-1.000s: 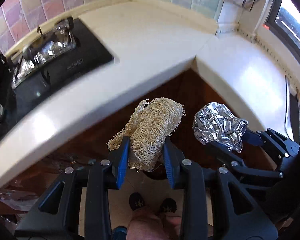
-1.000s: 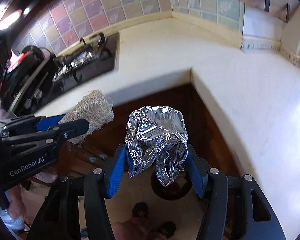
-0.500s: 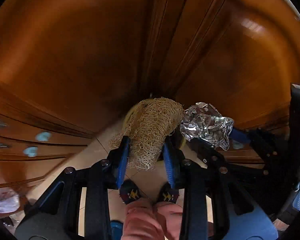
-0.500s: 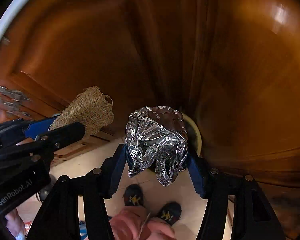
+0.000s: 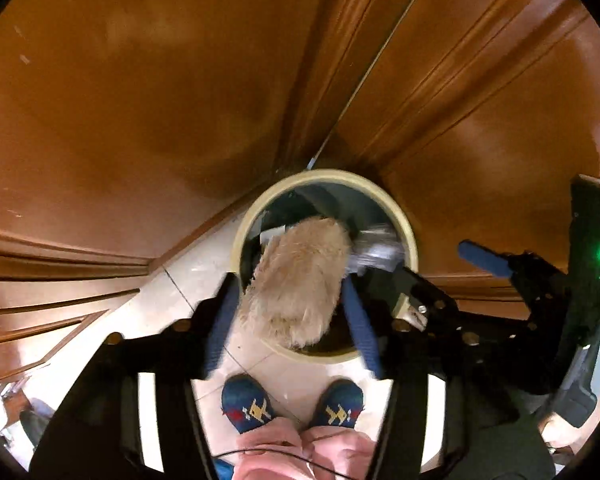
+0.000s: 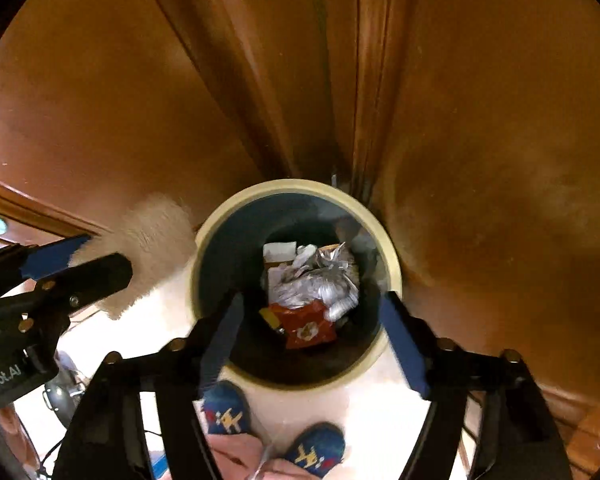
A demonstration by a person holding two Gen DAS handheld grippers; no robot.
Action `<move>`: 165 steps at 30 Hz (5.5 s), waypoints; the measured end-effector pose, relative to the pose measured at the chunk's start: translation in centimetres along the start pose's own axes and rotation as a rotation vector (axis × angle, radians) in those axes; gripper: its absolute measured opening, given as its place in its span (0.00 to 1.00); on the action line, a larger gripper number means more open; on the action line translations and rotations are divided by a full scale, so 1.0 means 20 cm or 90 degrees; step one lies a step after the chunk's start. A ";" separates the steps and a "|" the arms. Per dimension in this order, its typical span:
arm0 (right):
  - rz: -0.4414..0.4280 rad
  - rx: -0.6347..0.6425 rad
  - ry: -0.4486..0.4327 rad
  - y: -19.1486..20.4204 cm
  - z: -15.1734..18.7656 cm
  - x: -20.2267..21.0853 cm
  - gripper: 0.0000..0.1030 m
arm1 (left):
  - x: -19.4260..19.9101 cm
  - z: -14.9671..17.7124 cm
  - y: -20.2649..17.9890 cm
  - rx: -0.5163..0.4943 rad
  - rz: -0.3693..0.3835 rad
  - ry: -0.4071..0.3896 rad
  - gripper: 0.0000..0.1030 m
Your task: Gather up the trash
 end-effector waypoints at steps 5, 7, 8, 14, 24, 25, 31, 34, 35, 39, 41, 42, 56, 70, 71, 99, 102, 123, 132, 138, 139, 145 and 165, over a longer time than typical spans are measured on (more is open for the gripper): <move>0.012 -0.015 -0.001 -0.06 -0.03 0.00 0.77 | -0.03 -0.04 0.05 -0.013 -0.009 -0.003 0.71; 0.018 -0.024 0.000 -0.07 -0.04 0.01 0.77 | -0.01 -0.04 0.06 -0.018 -0.011 -0.005 0.72; 0.020 -0.027 0.001 -0.05 -0.08 0.01 0.77 | 0.00 -0.05 0.06 -0.020 -0.012 -0.007 0.72; 0.024 -0.041 -0.011 -0.03 -0.10 0.15 0.77 | 0.11 -0.08 0.12 -0.028 -0.023 -0.025 0.74; 0.001 -0.060 -0.048 0.13 -0.12 0.63 0.79 | 0.64 -0.10 0.21 -0.002 -0.038 -0.061 0.79; -0.002 -0.059 -0.049 0.16 -0.12 0.69 0.79 | 0.70 -0.10 0.21 0.001 -0.040 -0.064 0.79; -0.026 -0.052 -0.058 0.34 -0.15 1.06 0.79 | 1.09 -0.10 0.27 0.028 -0.042 -0.073 0.79; -0.031 -0.042 -0.071 0.43 -0.18 1.26 0.79 | 1.31 -0.11 0.31 0.047 -0.034 -0.081 0.79; -0.030 -0.037 -0.076 0.46 -0.19 1.34 0.80 | 1.40 -0.12 0.32 0.049 -0.037 -0.088 0.79; -0.037 -0.017 -0.105 0.60 -0.27 1.67 0.81 | 1.70 -0.16 0.36 0.054 -0.053 -0.121 0.79; -0.036 -0.007 -0.116 0.67 -0.30 1.83 0.81 | 1.85 -0.18 0.38 0.061 -0.057 -0.140 0.79; -0.035 -0.001 -0.124 0.70 -0.32 1.90 0.81 | 1.91 -0.19 0.40 0.064 -0.062 -0.149 0.79; -0.030 0.058 -0.229 1.04 -0.57 2.82 0.82 | 2.79 -0.34 0.55 0.096 -0.103 -0.289 0.79; -0.028 0.083 -0.366 1.34 -0.80 3.55 0.82 | 3.42 -0.46 0.65 0.157 -0.133 -0.404 0.79; -0.027 0.082 -0.372 1.35 -0.80 3.58 0.82 | 3.45 -0.46 0.65 0.159 -0.131 -0.410 0.79; 0.021 0.040 -0.455 1.33 -0.67 3.87 0.84 | 3.57 -0.48 0.49 0.115 -0.125 -0.423 0.79; 0.023 0.043 -0.451 1.32 -0.67 3.85 0.84 | 3.56 -0.47 0.48 0.114 -0.128 -0.419 0.79; 0.019 0.048 -0.442 1.30 -0.68 3.81 0.84 | 3.52 -0.46 0.52 0.116 -0.130 -0.405 0.79; 0.018 0.049 -0.442 1.29 -0.68 3.80 0.84 | 3.52 -0.47 0.52 0.117 -0.131 -0.404 0.79; 0.019 0.047 -0.442 1.30 -0.68 3.81 0.84 | 3.51 -0.46 0.52 0.117 -0.133 -0.403 0.79; 0.019 0.047 -0.442 1.30 -0.68 3.80 0.84 | 3.51 -0.47 0.52 0.116 -0.132 -0.403 0.79; 0.019 0.044 -0.440 1.31 -0.68 3.78 0.84 | 3.48 -0.45 0.55 0.114 -0.132 -0.397 0.79; 0.017 0.042 -0.439 1.31 -0.69 3.77 0.84 | 3.44 -0.45 0.57 0.105 -0.133 -0.391 0.79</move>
Point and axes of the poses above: each gripper's, at about its wrist camera, not at the fingertips, and x roughly against the way its jaws point, y to its left, z to its underside, the point moved 8 cm from there along -x, roughly the way its jaws point, and after that the axes turned 13 degrees about -z, right-handed, at the moved point
